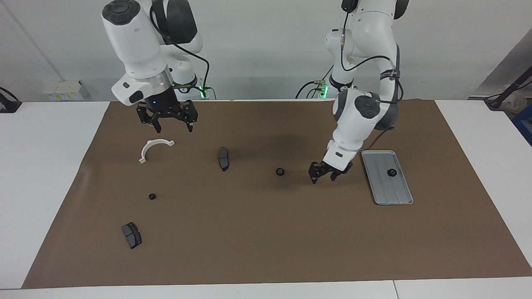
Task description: Place bearing gear from tray to pile
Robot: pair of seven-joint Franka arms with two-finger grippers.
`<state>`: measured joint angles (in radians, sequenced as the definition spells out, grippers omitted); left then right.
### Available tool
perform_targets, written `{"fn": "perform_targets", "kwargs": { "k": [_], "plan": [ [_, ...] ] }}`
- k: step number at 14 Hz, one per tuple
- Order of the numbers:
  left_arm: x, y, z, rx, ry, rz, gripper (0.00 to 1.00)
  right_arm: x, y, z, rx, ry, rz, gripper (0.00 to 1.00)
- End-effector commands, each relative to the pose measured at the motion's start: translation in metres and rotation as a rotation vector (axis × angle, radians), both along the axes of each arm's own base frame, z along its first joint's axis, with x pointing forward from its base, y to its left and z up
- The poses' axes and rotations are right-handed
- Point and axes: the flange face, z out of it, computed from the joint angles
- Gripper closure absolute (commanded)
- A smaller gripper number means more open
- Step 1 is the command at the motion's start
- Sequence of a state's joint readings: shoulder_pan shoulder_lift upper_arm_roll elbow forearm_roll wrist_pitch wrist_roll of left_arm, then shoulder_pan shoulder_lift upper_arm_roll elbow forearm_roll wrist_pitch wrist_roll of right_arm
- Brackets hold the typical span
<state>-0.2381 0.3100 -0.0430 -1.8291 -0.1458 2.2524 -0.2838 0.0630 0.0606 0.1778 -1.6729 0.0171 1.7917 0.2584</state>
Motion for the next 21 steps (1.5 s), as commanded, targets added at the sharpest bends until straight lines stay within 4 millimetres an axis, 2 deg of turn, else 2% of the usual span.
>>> {"fn": "perform_targets", "kwargs": {
  "k": [1,5,8,9,12,13,14,15,17,20,21],
  "plan": [
    [0.005,0.082,0.008,0.014,0.038,-0.142,0.22,0.011,0.037,-0.034,0.012,0.002,-0.026,0.00],
    [0.005,0.172,0.004,0.025,0.024,-0.302,0.22,0.014,0.108,-0.081,0.026,-0.009,-0.059,0.00],
    [-0.005,0.211,-0.003,0.039,0.034,-0.526,0.22,0.013,0.151,-0.115,0.043,-0.016,-0.084,0.00],
    [-0.007,0.216,-0.008,0.059,0.036,-0.620,0.21,0.010,0.169,-0.127,0.044,-0.022,-0.085,0.00],
    [-0.010,0.228,-0.019,0.108,0.042,-0.859,0.22,0.009,0.204,-0.153,0.032,-0.043,-0.116,0.00],
    [-0.012,0.228,-0.025,0.104,0.047,-0.908,0.22,0.007,0.219,-0.164,0.028,-0.035,-0.108,0.00],
    [-0.015,0.227,-0.030,0.099,0.052,-0.947,0.22,0.002,0.235,-0.185,0.005,-0.018,-0.106,0.00],
    [-0.019,0.228,-0.036,0.092,0.058,-0.977,0.24,0.007,0.250,-0.200,-0.006,-0.021,-0.132,0.00],
    [-0.024,0.235,-0.046,0.089,0.050,-1.040,0.25,0.008,0.283,-0.218,-0.021,-0.043,-0.145,0.00],
    [-0.027,0.244,-0.055,0.091,0.035,-1.106,0.29,0.001,0.307,-0.242,-0.008,-0.040,-0.155,0.00],
    [-0.028,0.244,-0.057,0.089,0.036,-1.119,0.30,0.002,0.309,-0.241,0.005,-0.056,-0.154,0.00]
  ]
}}
